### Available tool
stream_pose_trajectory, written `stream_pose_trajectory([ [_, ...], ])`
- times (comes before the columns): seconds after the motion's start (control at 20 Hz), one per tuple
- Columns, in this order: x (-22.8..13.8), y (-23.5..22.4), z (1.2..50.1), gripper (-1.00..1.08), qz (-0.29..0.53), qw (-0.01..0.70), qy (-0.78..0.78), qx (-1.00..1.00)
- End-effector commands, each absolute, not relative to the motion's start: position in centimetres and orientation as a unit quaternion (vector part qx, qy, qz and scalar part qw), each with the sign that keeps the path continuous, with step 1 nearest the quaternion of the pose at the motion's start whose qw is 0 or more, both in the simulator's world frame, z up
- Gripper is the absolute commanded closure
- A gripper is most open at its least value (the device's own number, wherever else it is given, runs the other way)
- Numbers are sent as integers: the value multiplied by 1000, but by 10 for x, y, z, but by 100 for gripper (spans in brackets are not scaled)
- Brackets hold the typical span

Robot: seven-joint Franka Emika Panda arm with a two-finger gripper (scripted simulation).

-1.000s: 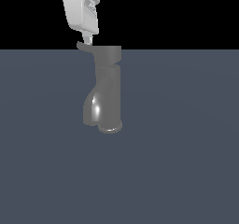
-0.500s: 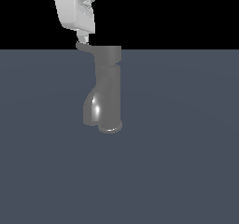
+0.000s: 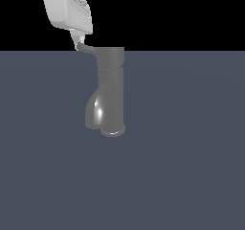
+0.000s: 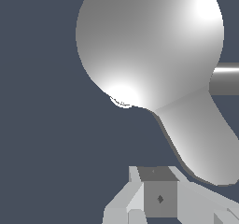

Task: Turn on the faucet by rotating a designated handle.

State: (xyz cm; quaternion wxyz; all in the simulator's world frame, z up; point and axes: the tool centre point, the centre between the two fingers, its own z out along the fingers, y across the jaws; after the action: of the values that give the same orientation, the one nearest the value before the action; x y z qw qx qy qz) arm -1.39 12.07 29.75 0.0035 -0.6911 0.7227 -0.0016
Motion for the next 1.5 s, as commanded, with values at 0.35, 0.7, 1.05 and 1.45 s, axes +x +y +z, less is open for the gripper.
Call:
stream_pose_trajectory([
  [0.35, -38, 110, 297, 108, -1, 2, 723, -691],
  [0.7, -60, 100, 297, 108, -1, 1, 723, -691],
  [1.05, -80, 92, 298, 108, 0, 0, 723, -691],
  [1.45, -88, 68, 297, 108, 0, 1, 719, -695],
])
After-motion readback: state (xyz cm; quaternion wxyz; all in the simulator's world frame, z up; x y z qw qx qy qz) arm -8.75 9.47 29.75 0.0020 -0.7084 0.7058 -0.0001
